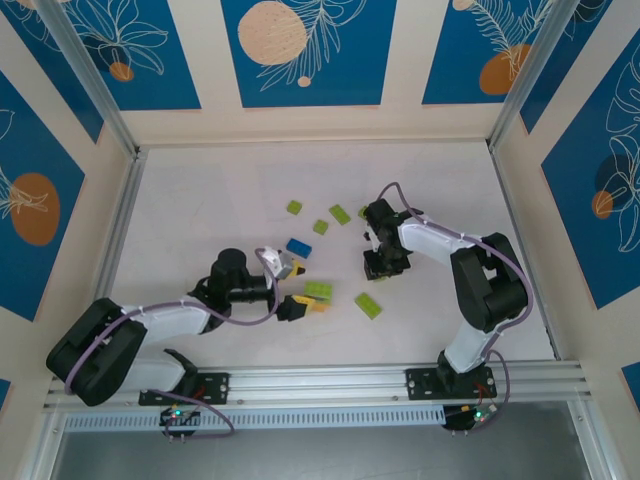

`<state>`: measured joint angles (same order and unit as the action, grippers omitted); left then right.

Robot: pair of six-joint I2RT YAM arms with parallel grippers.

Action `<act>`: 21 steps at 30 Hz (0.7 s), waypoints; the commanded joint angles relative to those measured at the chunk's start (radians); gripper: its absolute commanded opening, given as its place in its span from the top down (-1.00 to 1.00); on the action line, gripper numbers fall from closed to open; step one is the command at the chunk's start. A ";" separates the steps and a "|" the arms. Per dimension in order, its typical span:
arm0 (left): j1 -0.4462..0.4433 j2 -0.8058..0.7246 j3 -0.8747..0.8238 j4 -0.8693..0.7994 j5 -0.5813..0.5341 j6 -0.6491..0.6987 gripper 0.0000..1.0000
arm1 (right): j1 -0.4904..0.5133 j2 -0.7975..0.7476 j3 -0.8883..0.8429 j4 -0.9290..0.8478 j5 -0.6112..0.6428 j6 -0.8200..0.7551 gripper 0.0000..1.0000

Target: Assemble a carrot with lego

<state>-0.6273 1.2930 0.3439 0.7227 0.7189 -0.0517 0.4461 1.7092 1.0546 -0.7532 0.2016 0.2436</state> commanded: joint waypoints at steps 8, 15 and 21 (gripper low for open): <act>-0.052 0.121 -0.005 0.151 0.053 0.120 -0.99 | 0.034 -0.053 0.048 -0.087 0.016 0.048 0.31; -0.051 0.218 0.007 0.172 0.077 0.201 -0.67 | 0.047 -0.070 0.075 -0.127 0.024 0.076 0.32; -0.048 0.272 0.020 0.190 0.132 0.228 -0.51 | 0.062 -0.064 0.104 -0.160 0.042 0.077 0.31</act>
<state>-0.6701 1.5501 0.3458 0.8623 0.7895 0.1287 0.4984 1.6650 1.1309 -0.8661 0.2367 0.3038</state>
